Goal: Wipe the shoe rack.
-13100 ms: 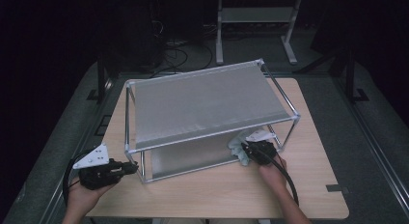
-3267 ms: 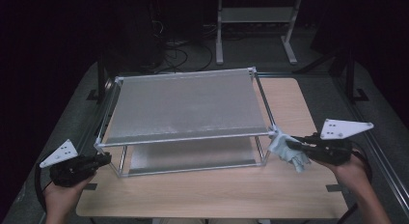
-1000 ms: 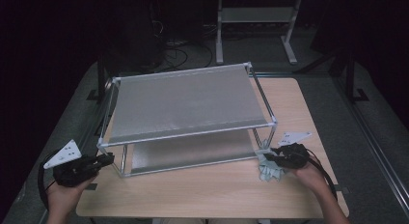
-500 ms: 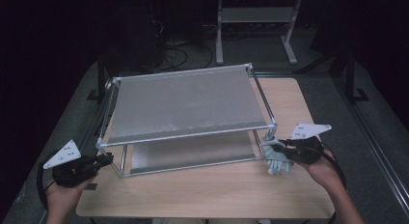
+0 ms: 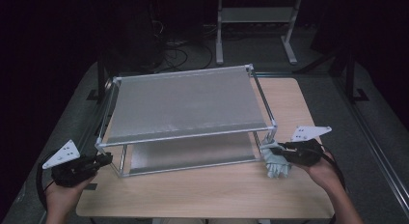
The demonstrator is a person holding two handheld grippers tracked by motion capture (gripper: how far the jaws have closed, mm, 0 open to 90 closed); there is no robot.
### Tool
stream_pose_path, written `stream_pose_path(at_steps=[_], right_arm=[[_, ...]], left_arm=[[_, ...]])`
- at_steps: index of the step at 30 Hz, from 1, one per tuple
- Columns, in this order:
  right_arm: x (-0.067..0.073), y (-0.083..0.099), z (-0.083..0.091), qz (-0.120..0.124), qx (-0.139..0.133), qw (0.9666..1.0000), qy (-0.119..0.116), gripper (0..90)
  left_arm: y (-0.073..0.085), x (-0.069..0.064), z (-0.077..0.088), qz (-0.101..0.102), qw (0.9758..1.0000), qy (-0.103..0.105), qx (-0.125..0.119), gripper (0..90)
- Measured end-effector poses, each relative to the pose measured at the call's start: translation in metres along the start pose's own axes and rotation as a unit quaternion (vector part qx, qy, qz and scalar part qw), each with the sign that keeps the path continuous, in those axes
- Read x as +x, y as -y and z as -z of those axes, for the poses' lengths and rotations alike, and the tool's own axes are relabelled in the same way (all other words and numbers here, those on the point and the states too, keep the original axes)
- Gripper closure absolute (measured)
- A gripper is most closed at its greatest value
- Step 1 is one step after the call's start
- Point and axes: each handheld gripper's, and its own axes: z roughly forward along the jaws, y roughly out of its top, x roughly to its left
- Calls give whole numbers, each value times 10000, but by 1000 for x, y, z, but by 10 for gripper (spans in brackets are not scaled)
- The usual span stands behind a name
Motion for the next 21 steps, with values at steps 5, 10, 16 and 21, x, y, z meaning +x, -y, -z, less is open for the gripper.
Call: stream_pose_path(at_steps=[5,10,16,21], right_arm=[[1,-12,16,195,-202,9996,4,787],[2,-9,15,139,-290,9995,15,788],[3,2,1,115,0,9999,-10,787],[5,-11,14,320,-50,9995,10,786]], left_arm=[[-1,1,-1,-4,10000,-2,4,807],[-1,1,-1,6,10000,5,34,807],[-2,3,-1,17,10000,-3,50,807],[-2,4,-2,32,10000,-5,39,806]])
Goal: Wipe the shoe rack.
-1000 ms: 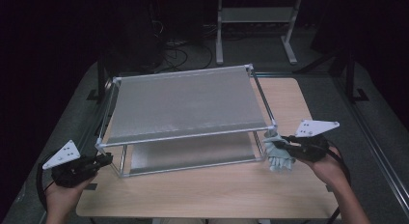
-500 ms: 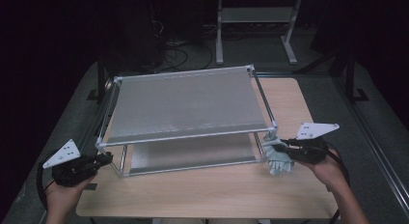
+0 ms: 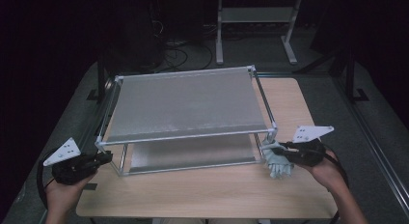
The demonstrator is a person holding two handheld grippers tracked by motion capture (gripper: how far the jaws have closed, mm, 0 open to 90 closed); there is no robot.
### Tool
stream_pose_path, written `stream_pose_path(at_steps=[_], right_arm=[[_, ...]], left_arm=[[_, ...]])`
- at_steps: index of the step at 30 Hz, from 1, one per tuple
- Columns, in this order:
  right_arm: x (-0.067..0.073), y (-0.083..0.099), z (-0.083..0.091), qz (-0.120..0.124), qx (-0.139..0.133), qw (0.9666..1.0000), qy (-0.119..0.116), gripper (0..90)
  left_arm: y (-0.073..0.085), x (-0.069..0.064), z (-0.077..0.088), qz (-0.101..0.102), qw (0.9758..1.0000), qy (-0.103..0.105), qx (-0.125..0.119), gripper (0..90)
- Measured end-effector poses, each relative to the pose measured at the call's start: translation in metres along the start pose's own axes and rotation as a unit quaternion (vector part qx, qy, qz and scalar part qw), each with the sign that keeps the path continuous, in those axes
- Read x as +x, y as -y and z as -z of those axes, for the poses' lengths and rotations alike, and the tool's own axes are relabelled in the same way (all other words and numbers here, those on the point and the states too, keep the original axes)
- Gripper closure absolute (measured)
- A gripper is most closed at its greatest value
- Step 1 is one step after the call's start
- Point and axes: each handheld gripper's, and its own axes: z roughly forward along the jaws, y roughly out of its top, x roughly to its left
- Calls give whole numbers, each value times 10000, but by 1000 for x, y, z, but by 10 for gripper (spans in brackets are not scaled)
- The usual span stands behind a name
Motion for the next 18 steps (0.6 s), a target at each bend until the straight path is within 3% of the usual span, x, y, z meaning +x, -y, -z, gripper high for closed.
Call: stream_pose_path(at_steps=[3,10,18], right_arm=[[-1,-6,10,49,-266,9996,-5,787],[-1,0,8,30,-292,9996,-52,788],[-4,5,17,3,-207,9998,-75,788]], left_arm=[[-1,0,-1,-13,10000,-17,14,807],[-4,2,-4,-39,10000,-45,77,807],[-17,7,-22,-124,9998,86,144,809]])
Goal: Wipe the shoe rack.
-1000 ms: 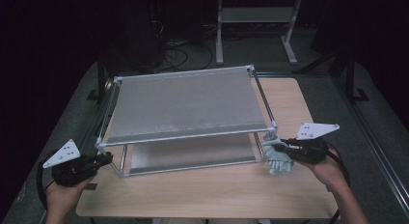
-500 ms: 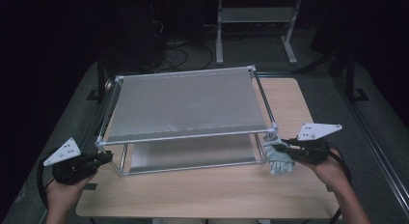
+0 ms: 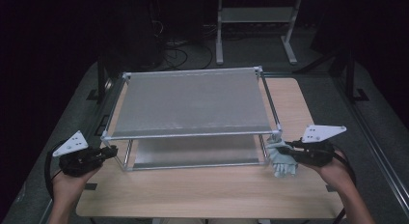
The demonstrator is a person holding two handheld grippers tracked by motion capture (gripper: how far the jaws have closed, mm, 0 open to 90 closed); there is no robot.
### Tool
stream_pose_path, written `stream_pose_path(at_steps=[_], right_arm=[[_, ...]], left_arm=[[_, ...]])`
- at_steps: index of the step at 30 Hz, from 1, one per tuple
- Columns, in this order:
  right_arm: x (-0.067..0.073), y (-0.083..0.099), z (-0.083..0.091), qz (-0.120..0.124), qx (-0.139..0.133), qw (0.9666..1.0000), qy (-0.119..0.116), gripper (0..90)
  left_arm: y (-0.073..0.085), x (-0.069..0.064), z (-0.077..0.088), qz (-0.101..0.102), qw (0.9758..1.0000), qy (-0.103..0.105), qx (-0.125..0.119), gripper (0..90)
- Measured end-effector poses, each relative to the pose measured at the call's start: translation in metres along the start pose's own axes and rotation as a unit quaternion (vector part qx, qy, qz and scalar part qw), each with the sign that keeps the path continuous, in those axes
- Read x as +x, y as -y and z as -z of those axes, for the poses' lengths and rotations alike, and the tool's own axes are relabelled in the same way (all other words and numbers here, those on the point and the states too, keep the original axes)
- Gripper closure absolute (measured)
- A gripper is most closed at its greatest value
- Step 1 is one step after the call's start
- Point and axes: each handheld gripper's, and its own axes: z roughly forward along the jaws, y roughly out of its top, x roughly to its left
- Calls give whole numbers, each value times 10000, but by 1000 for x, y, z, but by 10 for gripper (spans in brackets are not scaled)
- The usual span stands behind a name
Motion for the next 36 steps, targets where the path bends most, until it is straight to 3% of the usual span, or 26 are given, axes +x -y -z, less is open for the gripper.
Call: stream_pose_path(at_steps=[7,10,12,15,22,23,26,28,36], right_arm=[[-5,8,10,-123,20,9998,147,788],[-5,8,10,-94,51,9998,157,787],[-6,8,10,-65,49,9998,155,788],[-5,8,10,-56,54,9998,156,788],[-4,7,11,-48,86,9998,183,787],[-4,8,11,-44,80,9998,191,788],[-5,8,12,-51,80,9998,182,788],[-5,8,11,-47,88,9998,152,788],[-2,8,11,-2,97,9999,85,788]], left_arm=[[-14,0,-14,-153,9995,205,184,795],[-14,-1,-8,-100,9997,197,38,723],[-11,-1,-1,-84,9999,139,9,720],[-7,-3,9,-123,9999,58,-19,782],[-5,-6,11,-147,9999,9,7,853],[-4,-7,12,-139,9998,119,-36,877],[-5,-12,12,-223,9995,223,48,861],[-6,-13,5,-294,9989,274,240,856],[-17,-4,-8,-338,9983,311,357,850]])
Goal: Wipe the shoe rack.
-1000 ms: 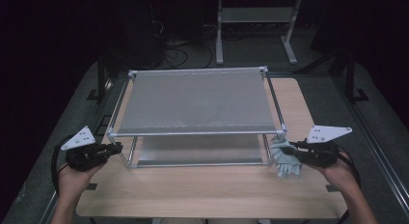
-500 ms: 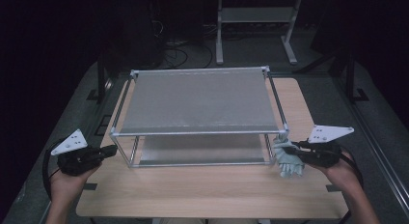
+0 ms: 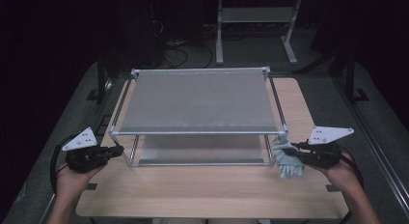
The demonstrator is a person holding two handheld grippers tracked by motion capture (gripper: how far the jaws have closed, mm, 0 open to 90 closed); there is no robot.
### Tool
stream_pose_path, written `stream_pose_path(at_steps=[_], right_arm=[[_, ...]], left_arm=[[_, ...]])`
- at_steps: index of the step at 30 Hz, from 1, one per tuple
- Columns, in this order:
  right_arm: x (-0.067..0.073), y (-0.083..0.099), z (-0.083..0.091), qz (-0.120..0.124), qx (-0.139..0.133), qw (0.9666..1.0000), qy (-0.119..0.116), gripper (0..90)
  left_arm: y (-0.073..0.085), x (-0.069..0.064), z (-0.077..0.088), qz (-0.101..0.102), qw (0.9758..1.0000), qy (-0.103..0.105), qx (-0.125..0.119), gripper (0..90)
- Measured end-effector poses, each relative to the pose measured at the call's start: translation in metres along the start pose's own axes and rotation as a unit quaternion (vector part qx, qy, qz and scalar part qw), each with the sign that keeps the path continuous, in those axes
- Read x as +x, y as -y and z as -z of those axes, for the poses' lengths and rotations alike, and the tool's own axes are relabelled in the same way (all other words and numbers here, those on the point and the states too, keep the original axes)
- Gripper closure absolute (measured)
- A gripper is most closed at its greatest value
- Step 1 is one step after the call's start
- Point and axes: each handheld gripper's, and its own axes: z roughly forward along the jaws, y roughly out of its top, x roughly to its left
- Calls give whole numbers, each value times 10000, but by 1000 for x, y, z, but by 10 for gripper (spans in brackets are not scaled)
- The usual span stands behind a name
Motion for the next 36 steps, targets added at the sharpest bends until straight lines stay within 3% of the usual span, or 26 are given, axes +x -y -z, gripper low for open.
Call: stream_pose_path(at_steps=[5,9,14,22,28,36], right_arm=[[4,-3,-2,68,26,9999,-75,788],[8,-6,-8,102,16,9998,-163,788],[14,-13,-17,154,-20,9994,-293,788],[25,-24,-31,299,-61,9985,-465,788],[41,-32,-42,434,-139,9963,-727,788],[61,-46,-60,631,-198,9904,-1212,788]], left_arm=[[-4,11,-4,12,10000,2,56,843],[-8,30,-7,87,9999,6,95,833],[-9,34,-3,154,9999,-60,10,810],[-1,16,5,5,10000,-46,-29,769],[-5,-17,-2,-316,9993,186,-92,756],[-16,-46,-12,-550,9971,469,-256,741]])
